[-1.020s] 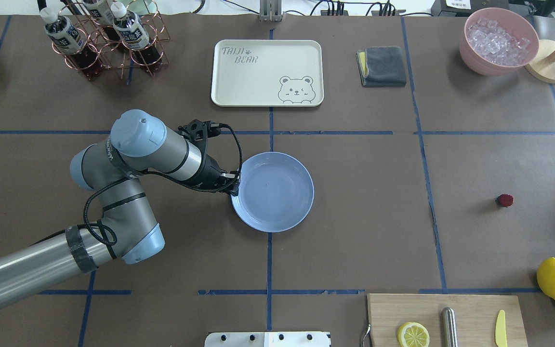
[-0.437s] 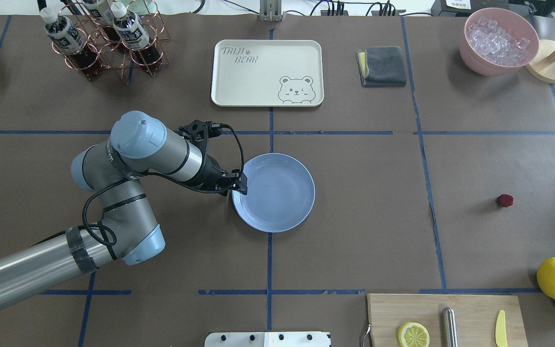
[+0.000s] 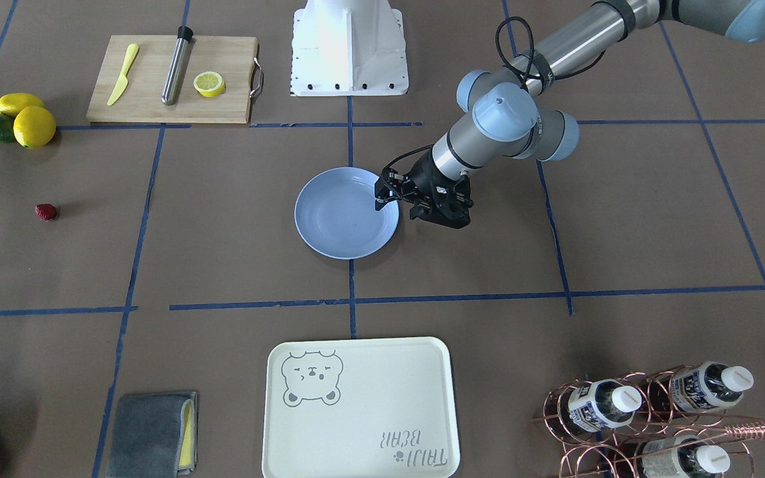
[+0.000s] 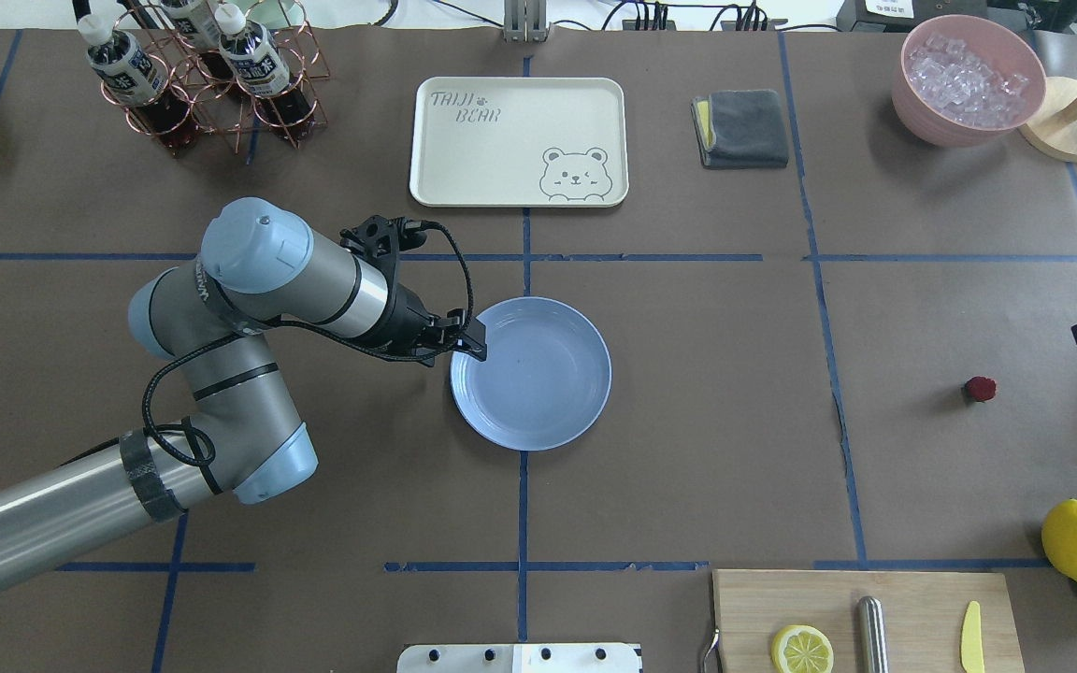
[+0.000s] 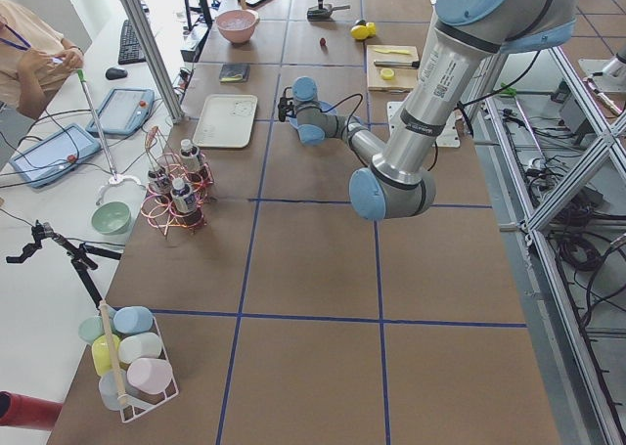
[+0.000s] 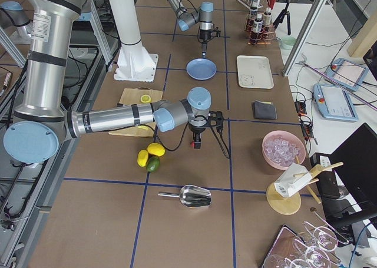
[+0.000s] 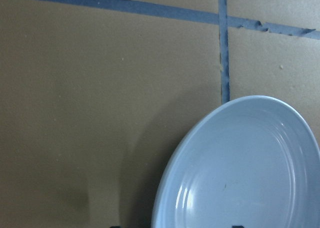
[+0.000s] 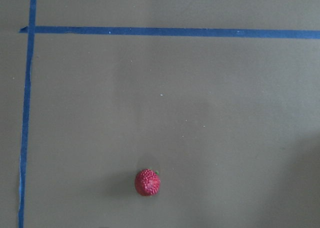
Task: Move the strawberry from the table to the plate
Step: 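Hold the plate with the left gripper while the right gripper grasps the red strawberry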
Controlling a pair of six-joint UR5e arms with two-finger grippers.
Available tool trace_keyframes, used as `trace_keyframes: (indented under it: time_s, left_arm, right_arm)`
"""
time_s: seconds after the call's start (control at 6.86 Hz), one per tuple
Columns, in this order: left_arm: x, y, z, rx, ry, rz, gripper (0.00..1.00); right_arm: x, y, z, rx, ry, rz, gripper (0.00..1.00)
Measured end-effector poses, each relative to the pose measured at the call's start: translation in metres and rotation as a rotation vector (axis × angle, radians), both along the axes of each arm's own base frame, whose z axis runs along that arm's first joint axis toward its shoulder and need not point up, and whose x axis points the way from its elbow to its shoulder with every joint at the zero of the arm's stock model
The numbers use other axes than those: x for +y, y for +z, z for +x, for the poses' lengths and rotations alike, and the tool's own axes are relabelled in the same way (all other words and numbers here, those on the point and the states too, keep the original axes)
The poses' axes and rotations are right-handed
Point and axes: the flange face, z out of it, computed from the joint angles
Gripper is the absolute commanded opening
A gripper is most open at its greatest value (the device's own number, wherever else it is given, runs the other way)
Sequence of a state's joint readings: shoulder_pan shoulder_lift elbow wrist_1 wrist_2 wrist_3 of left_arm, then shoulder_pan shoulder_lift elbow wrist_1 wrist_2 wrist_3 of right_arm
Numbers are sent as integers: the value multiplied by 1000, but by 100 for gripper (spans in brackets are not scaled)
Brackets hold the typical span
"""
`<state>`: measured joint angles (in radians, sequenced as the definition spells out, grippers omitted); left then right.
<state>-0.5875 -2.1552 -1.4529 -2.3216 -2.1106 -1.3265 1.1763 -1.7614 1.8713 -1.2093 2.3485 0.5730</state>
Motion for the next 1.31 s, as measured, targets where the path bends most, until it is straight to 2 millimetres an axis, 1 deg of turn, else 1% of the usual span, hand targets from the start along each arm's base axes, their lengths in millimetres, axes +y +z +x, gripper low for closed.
trace_keyframes:
  time_s: [0.29, 0.44, 0.58, 0.73, 0.87, 1.02, 1.17, 1.31]
  left_arm:
    - [0, -4, -2, 6, -4, -3, 81]
    - [0, -4, -3, 7, -5, -3, 83]
    - [0, -5, -3, 8, -5, -3, 83]
    - [0, -4, -3, 8, -5, -3, 84]
    - [1, -3, -3, 6, -5, -3, 84]
    - [1, -2, -3, 5, -5, -3, 84]
    - [1, -2, -3, 5, -5, -3, 84]
    - [1, -1, -4, 4, -5, -3, 84]
  right_arm:
    - [8, 31, -55, -15, 97, 19, 100]
    - [15, 41, -82, -6, 131, 30, 100]
    - [22, 47, -99, 2, 135, 31, 100]
    - [27, 53, -111, 10, 123, 27, 100]
    - [30, 59, -118, 17, 110, 22, 88]
    - [32, 62, -122, 20, 102, 18, 73]
    - [32, 64, -125, 23, 99, 17, 40]
    - [32, 65, -125, 25, 98, 15, 13]
